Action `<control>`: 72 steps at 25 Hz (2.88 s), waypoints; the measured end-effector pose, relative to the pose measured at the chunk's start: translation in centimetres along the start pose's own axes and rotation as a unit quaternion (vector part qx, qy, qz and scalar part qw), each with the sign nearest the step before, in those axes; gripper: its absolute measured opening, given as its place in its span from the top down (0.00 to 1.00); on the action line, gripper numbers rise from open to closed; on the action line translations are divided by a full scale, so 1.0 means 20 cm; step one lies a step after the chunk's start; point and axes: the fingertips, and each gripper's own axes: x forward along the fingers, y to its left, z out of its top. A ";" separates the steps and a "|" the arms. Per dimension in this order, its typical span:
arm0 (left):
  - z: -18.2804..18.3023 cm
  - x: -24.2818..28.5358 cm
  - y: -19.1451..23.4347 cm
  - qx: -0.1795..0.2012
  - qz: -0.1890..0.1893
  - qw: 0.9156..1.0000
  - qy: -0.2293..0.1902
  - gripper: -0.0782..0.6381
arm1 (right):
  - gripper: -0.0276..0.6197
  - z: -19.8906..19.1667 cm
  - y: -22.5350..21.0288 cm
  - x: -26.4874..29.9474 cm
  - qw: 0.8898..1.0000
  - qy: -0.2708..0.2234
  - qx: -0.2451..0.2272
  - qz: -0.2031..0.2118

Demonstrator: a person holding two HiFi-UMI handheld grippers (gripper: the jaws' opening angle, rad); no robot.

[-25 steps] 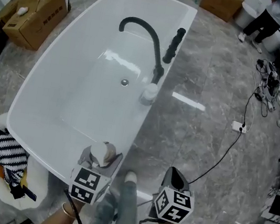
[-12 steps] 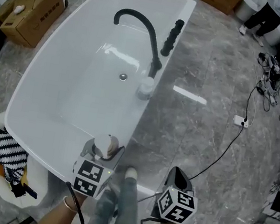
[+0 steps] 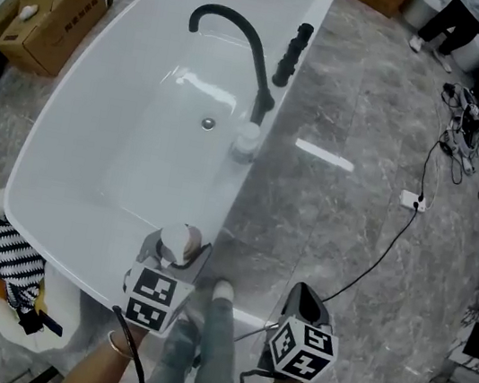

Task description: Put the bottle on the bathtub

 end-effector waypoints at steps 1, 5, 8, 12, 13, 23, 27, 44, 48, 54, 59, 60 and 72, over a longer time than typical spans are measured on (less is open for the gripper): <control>-0.01 0.00 0.00 -0.001 0.001 1.000 0.000 0.57 | 0.95 0.00 0.00 0.00 1.000 0.000 0.000 0.000; -0.04 0.01 -0.01 -0.002 0.000 1.000 0.003 0.57 | 0.95 -0.01 0.00 0.01 1.000 0.003 -0.002 0.000; -0.06 0.02 0.00 -0.003 0.000 1.000 0.004 0.57 | 0.95 -0.02 0.00 0.02 1.000 0.005 -0.005 0.001; -0.08 0.01 0.00 -0.002 -0.001 1.000 -0.001 0.57 | 0.95 -0.03 0.02 0.03 1.000 0.009 -0.008 0.003; -0.08 0.01 -0.01 0.000 -0.002 1.000 -0.004 0.57 | 0.95 -0.03 0.03 0.03 1.000 0.010 -0.009 0.003; -0.09 -0.01 -0.02 0.006 0.011 0.999 -0.030 0.57 | 0.95 -0.07 0.11 0.08 1.000 0.019 -0.015 0.014; -0.10 -0.02 -0.02 0.002 0.011 0.999 -0.045 0.57 | 0.95 -0.08 0.15 0.10 0.999 0.022 -0.022 0.021; -0.13 -0.08 -0.04 0.031 0.006 0.996 -0.088 0.57 | 0.95 -0.13 0.23 0.10 0.999 0.025 -0.025 0.027; -0.13 -0.09 -0.04 0.034 0.007 0.995 -0.097 0.57 | 0.95 -0.13 0.24 0.10 0.999 0.023 -0.025 0.027; -0.15 -0.09 -0.08 0.054 0.009 0.994 -0.097 0.57 | 0.95 -0.13 0.24 0.07 0.999 0.019 -0.024 0.026; -0.17 -0.10 -0.08 0.056 0.010 0.993 -0.101 0.57 | 0.95 -0.14 0.24 0.04 0.999 0.018 -0.025 0.025; -0.17 -0.10 -0.08 0.056 0.009 0.993 -0.105 0.57 | 0.95 -0.15 0.24 0.04 0.999 0.018 -0.026 0.024; -0.21 -0.13 -0.09 0.024 -0.010 0.994 -0.101 0.50 | 0.95 -0.11 0.25 -0.05 0.999 0.006 -0.037 0.024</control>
